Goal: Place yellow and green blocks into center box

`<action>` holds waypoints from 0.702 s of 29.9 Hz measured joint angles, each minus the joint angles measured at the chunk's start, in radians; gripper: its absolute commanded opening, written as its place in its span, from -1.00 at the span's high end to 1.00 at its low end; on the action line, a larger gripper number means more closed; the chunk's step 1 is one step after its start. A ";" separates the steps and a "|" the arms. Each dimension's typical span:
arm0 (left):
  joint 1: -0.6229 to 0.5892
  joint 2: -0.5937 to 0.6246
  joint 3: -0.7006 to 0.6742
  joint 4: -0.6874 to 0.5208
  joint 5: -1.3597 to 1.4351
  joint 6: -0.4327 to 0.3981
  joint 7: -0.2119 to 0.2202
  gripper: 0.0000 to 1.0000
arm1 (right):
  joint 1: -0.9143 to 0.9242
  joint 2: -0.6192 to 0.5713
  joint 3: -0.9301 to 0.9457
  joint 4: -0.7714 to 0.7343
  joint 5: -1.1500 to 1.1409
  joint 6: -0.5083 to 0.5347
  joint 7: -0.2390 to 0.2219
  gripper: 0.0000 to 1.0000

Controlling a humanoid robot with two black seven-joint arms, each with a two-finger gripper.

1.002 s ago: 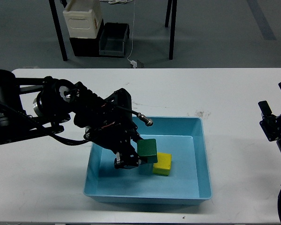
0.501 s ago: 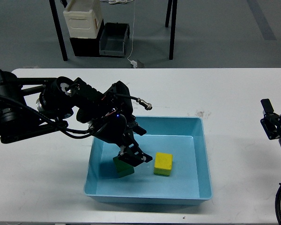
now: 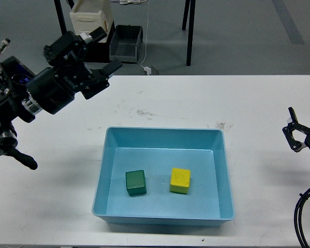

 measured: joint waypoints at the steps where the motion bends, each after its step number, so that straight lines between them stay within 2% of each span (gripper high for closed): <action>1: 0.038 0.000 -0.033 -0.001 -0.038 0.013 0.000 -1.00 | -0.003 0.000 0.000 0.000 0.054 0.000 -0.015 -1.00; 4: 0.141 0.001 -0.092 -0.003 -0.215 0.022 0.000 -1.00 | -0.013 0.001 0.002 0.000 0.167 0.005 -0.051 -1.00; 9: 0.249 0.020 -0.072 -0.003 -0.636 0.013 0.000 -1.00 | -0.054 0.001 0.011 0.002 0.266 0.027 -0.100 -1.00; 16: 0.338 0.037 -0.055 -0.018 -1.109 0.017 0.000 -1.00 | -0.111 0.004 0.019 0.003 0.409 0.050 -0.111 -1.00; 21: 0.421 0.049 -0.054 -0.079 -1.289 0.013 0.000 -1.00 | -0.130 0.046 0.026 0.004 0.445 0.050 -0.111 -1.00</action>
